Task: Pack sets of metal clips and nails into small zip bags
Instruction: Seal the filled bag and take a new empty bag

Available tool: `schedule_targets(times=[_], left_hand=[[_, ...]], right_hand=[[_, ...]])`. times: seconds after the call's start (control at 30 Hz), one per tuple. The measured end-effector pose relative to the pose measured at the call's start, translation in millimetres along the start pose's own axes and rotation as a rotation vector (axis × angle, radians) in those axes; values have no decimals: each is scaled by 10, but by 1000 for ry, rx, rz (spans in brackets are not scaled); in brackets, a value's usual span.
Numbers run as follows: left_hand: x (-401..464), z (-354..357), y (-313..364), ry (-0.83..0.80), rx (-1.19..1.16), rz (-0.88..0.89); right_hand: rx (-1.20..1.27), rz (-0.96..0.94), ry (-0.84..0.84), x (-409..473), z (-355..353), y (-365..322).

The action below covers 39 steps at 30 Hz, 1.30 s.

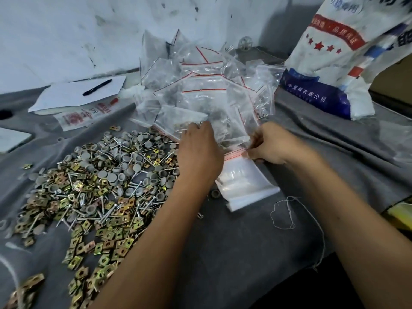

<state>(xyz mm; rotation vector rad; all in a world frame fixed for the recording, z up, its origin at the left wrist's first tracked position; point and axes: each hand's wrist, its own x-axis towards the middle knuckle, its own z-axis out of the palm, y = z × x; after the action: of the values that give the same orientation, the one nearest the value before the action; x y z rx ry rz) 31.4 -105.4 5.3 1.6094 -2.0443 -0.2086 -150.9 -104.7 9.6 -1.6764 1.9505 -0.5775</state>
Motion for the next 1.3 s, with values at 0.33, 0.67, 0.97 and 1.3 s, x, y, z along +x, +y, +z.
schedule_targets(times=[0.33,0.67,0.97,1.3], left_hand=[[33,85,68,-128,-326,-45],[124,-102,-45,-397,-530,-401],[142,-35,26,-312,-648,-505],[88,-125,29,-305,-637,-479]], right_hand=[[451,-73,-28,14,78,-72],[24,-442,-312,235,-294,-260],[-182,-222,120,91,10,-267],[-484,-17,-83,-210,140,-463]])
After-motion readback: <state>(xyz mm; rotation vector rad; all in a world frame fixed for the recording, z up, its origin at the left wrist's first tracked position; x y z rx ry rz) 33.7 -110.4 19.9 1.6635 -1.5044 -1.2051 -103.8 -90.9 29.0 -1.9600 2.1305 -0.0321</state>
